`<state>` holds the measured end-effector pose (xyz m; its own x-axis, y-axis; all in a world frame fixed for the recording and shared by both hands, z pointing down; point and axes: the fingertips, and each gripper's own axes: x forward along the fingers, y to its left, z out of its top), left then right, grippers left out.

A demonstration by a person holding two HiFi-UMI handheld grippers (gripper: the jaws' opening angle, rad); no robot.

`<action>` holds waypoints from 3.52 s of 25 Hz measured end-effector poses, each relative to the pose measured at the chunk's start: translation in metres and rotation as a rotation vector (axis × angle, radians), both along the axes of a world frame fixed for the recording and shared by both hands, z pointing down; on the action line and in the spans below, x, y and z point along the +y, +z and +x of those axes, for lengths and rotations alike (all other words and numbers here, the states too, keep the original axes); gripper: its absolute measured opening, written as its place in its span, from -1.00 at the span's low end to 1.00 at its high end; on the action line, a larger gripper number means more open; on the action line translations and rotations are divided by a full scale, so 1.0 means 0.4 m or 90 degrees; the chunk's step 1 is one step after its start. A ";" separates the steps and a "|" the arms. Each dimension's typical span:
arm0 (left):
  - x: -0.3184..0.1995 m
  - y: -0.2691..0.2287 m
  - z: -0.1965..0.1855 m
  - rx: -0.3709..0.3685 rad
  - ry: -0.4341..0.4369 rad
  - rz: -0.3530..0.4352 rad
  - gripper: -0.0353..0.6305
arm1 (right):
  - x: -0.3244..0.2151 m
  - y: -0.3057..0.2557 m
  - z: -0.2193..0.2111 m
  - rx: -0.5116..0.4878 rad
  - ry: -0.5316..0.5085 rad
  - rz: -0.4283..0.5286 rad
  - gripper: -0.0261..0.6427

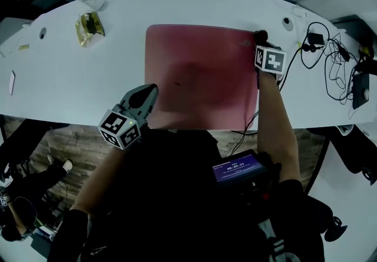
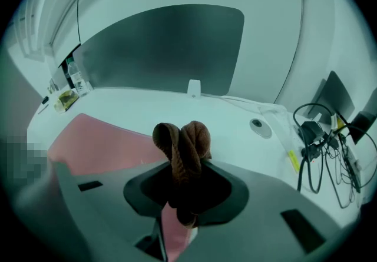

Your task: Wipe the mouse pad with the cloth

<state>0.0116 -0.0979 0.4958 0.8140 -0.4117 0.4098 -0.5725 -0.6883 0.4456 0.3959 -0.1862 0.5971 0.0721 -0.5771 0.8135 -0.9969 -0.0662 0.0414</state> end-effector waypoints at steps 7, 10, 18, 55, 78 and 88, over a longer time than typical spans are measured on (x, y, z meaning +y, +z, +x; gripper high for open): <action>-0.018 0.000 -0.070 0.006 -0.009 -0.003 -0.87 | -0.041 -0.001 -0.116 -0.026 -0.024 -0.001 -0.57; -0.023 -0.003 -0.100 0.009 -0.013 0.000 -0.87 | -0.057 -0.002 -0.169 -0.035 -0.031 0.002 -0.57; -0.019 -0.001 -0.195 0.012 -0.042 -0.003 -0.87 | -0.089 -0.004 -0.297 -0.076 -0.045 0.012 -0.57; -0.004 0.011 -0.515 0.025 -0.141 -0.015 -0.87 | -0.245 -0.006 -0.917 -0.173 -0.209 0.035 -0.57; -0.002 -0.024 -0.562 0.044 -0.093 0.023 -0.87 | -0.171 -0.183 -1.060 -0.273 -0.302 0.193 -0.57; 0.019 -0.084 -0.450 0.075 -0.003 0.066 -0.87 | 0.007 -0.355 -0.879 -0.223 -0.301 0.308 -0.58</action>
